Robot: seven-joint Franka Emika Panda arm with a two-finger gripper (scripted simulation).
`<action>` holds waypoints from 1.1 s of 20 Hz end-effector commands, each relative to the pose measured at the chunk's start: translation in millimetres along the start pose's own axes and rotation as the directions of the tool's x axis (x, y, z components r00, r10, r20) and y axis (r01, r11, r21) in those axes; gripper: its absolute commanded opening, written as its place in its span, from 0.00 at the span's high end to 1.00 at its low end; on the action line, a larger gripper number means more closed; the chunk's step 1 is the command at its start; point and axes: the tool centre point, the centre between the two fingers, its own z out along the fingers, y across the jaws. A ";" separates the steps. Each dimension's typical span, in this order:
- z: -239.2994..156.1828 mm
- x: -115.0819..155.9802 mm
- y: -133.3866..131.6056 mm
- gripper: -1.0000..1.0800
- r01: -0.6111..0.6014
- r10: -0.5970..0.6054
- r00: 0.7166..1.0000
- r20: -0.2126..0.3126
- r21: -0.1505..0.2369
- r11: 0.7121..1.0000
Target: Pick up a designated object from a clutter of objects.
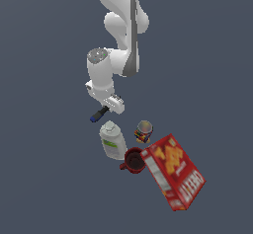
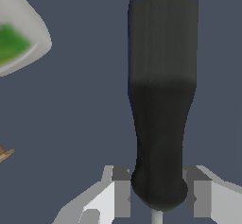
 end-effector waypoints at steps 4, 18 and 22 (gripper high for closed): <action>-36.3 -25.0 -33.6 1.00 -0.001 0.001 1.000 -0.003 -0.002 1.000; -145.5 -100.4 -137.0 1.00 0.000 0.000 1.000 -0.006 -0.006 1.000; -177.7 -122.5 -168.3 1.00 0.000 0.000 1.000 -0.005 -0.005 1.000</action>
